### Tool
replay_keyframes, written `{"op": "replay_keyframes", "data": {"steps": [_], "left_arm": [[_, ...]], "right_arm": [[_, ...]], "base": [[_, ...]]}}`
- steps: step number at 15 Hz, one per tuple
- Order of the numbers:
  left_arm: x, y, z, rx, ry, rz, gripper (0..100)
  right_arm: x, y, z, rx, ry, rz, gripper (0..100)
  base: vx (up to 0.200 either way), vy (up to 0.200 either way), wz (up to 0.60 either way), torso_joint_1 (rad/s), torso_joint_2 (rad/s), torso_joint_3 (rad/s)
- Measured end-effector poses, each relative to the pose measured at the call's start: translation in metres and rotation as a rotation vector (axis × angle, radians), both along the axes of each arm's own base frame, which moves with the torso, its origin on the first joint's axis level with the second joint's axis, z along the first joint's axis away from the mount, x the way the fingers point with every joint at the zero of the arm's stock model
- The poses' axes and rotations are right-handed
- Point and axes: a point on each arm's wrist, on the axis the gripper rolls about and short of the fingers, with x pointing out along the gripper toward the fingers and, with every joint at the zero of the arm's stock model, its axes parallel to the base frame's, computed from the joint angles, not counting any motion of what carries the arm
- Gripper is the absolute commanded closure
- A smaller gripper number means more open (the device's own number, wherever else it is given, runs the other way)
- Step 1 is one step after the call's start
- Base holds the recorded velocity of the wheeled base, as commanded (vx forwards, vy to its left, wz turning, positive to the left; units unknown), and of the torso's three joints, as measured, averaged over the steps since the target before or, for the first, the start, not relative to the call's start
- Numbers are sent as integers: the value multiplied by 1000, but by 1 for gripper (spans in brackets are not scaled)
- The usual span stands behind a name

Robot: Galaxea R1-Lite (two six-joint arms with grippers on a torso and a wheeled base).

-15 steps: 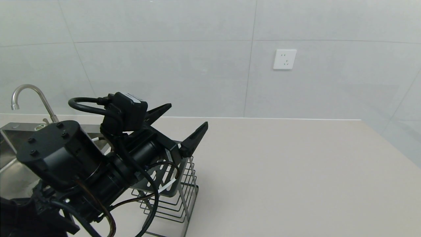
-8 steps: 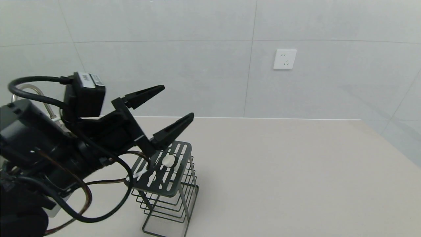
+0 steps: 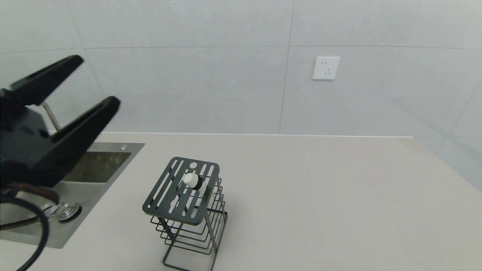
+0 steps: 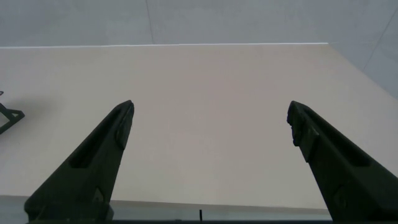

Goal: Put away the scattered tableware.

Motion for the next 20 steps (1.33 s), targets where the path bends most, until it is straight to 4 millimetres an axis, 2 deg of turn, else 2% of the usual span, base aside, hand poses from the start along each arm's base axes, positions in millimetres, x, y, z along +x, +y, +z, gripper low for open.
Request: {"op": "replay_keyframes", "data": {"steps": [2,4,7,9,11,12,14,16,20], "left_arm": [[-40,22,-2,-21,-41,94,0],[-75,34,-13,-23,-27,163,0],[-123,43,-46,-4,68,230,0],[-148,46,-84,17,204,286,0],[-156,47,-119,-10,294,417,0],[-154,49,-138,-13,392,492,0],[-154,51,-164,-3,547,605,0],[-155,53,-174,-16,607,700,0],[-155,53,-175,-47,614,710,0]], "right_arm": [[0,0,0,0,0,0,0],[0,0,0,0,0,0,0],[0,0,0,0,0,0,0],[0,0,0,0,0,0,0],[0,0,0,0,0,0,0],[0,0,0,0,0,0,0],[0,0,0,0,1,0,0],[0,0,0,0,1,0,0],[0,0,0,-1,1,0,0]], "base": [[0,0,0,0,0,0],[0,0,0,0,0,0],[0,0,0,0,0,0],[0,0,0,0,0,0],[0,0,0,0,0,0],[0,0,0,0,0,0],[0,0,0,0,0,0],[0,0,0,0,0,0],[0,0,0,0,0,0]]}}
